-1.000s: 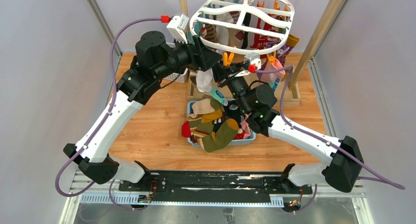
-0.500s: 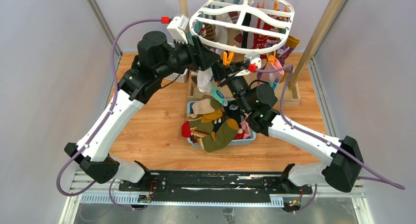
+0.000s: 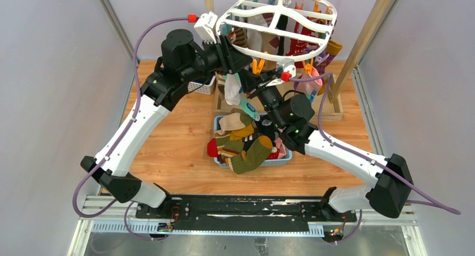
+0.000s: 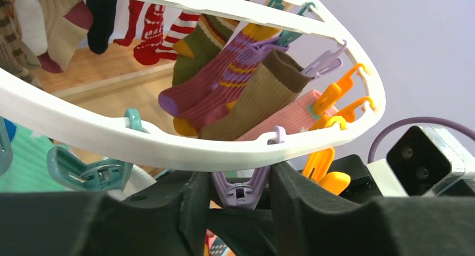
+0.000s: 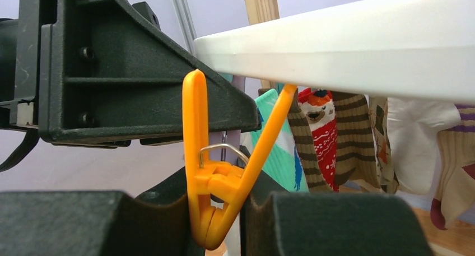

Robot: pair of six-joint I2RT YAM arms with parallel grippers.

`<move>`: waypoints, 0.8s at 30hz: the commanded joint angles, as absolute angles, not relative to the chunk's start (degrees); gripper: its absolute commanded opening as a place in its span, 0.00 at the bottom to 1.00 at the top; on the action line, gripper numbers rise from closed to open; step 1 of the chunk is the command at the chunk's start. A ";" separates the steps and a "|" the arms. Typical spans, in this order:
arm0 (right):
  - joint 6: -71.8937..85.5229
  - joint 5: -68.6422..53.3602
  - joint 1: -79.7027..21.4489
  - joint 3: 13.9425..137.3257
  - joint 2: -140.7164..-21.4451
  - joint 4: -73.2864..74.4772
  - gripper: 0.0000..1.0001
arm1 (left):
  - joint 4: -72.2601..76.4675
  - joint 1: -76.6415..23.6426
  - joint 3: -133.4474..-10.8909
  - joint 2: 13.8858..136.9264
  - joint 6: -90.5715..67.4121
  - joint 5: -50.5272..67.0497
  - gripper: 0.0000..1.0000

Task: Clip the socks to the hanger
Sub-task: Open the clamp at the hanger.

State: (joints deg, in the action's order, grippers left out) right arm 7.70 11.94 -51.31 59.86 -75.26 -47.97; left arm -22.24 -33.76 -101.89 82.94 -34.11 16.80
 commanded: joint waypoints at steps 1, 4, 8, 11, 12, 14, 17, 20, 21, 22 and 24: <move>7.63 8.06 -52.82 61.70 -76.18 -46.89 0.08 | -20.90 -33.31 -103.20 82.54 -33.40 16.43 0.39; 7.59 8.98 -52.81 61.64 -76.08 -45.95 0.20 | -23.00 -33.32 -103.13 82.15 -31.62 12.16 0.26; 7.63 11.72 -52.82 60.19 -74.35 -43.60 0.54 | -24.98 -33.31 -102.87 81.61 -30.05 9.61 0.15; 7.86 12.23 -52.82 56.53 -70.69 -41.64 0.65 | -25.47 -33.31 -102.99 81.35 -29.12 9.67 0.08; 8.09 12.16 -52.82 54.89 -69.17 -40.52 0.65 | -25.63 -33.31 -103.13 81.26 -28.67 9.53 0.06; 8.61 11.72 -52.82 51.61 -65.98 -38.07 0.65 | -26.49 -33.27 -103.66 81.37 -27.51 9.13 0.02; 9.45 10.75 -52.90 46.14 -61.70 -33.97 0.64 | -27.81 -32.90 -104.84 81.94 -26.18 9.37 0.00; 9.90 9.25 -53.64 42.22 -59.42 -30.25 0.63 | -27.86 -32.67 -105.30 82.08 -24.48 10.27 0.00; 9.77 8.84 -54.23 41.31 -59.02 -29.13 0.63 | -28.16 -32.59 -105.62 82.21 -23.88 10.59 0.00; 9.27 8.45 -55.02 40.72 -58.76 -27.80 0.63 | -28.66 -32.47 -105.91 82.38 -23.50 11.19 0.00; 7.40 7.90 -57.13 40.44 -58.84 -24.05 0.63 | -30.10 -32.22 -106.75 82.80 -22.65 12.51 0.00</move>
State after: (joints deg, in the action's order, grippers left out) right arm 8.97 10.31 -53.43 42.13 -59.07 -32.53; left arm -26.70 -33.04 -104.31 82.76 -25.80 10.87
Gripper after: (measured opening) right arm 0.629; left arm 0.207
